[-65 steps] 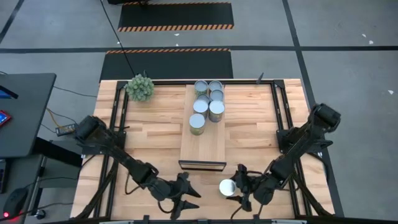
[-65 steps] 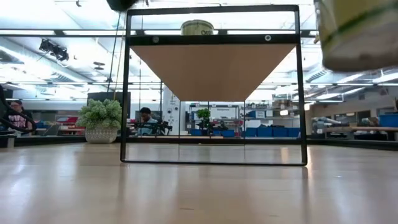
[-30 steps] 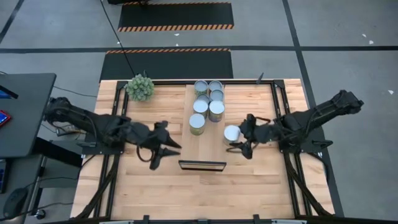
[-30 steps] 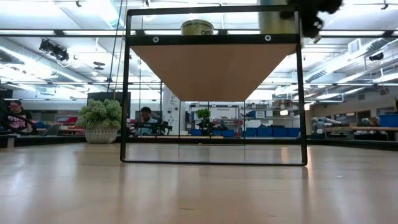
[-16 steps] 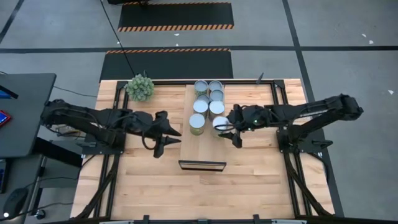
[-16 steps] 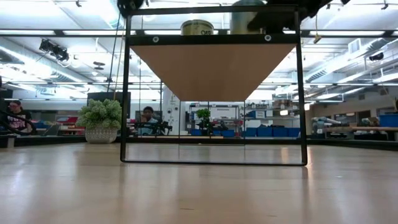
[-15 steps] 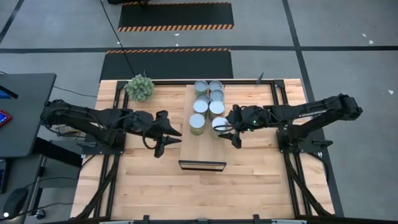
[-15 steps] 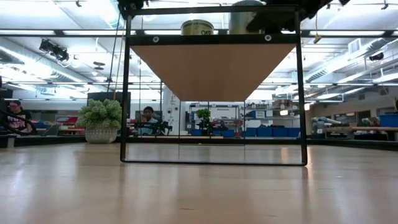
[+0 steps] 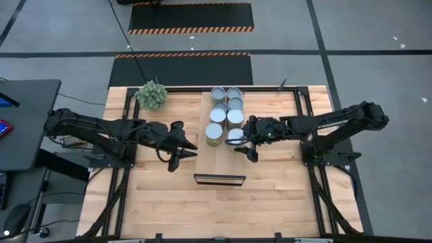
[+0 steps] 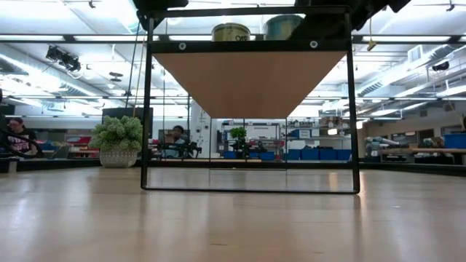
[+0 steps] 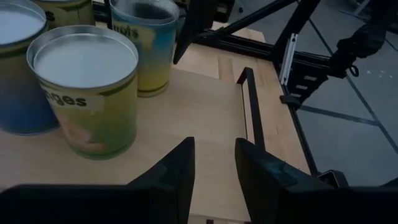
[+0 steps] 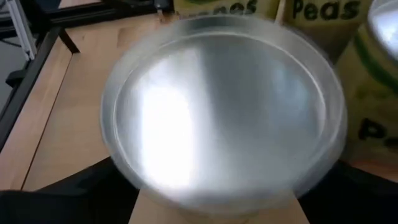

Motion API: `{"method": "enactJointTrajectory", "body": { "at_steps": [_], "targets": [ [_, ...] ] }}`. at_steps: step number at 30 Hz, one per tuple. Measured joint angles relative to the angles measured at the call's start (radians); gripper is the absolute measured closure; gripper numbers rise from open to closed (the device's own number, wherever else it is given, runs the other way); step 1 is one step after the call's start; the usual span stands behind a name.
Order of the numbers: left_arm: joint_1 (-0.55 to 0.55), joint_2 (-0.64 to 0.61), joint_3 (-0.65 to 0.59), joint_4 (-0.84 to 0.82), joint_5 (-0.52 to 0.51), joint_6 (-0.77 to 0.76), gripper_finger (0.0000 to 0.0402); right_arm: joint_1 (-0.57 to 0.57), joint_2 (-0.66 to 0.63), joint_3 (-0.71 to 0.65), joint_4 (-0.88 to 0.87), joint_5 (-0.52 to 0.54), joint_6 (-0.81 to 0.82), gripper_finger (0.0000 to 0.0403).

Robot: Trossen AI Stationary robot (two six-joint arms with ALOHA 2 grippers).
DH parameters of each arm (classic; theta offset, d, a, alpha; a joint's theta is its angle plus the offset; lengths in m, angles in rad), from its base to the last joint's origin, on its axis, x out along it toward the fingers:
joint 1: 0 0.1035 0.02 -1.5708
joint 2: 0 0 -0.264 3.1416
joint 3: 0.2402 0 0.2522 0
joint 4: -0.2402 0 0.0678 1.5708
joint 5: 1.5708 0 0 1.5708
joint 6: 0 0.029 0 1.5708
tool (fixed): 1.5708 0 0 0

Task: Pick and place cans onto a shelf
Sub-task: Put the large canned carrots on the shelf

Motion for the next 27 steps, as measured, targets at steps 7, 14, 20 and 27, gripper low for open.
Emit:
{"method": "enactJointTrajectory", "body": {
  "at_steps": [7,14,20,27],
  "targets": [
    [0.000,0.000,0.000,0.000,0.023,0.001,0.0281,0.000,-0.036,0.009,-0.021,0.011,0.000,0.0024],
    [0.000,0.000,0.000,-0.002,0.024,0.001,0.0281,0.011,-0.056,0.009,-0.011,0.041,-0.001,0.0025],
    [0.000,-0.003,0.000,-0.002,0.024,0.000,0.0281,0.017,-0.060,0.009,-0.017,0.067,0.000,0.0029],
    [0.014,-0.036,0.000,-0.001,0.022,0.011,0.0281,0.007,-0.058,0.008,-0.007,0.073,0.000,0.0029]
  ]
}}
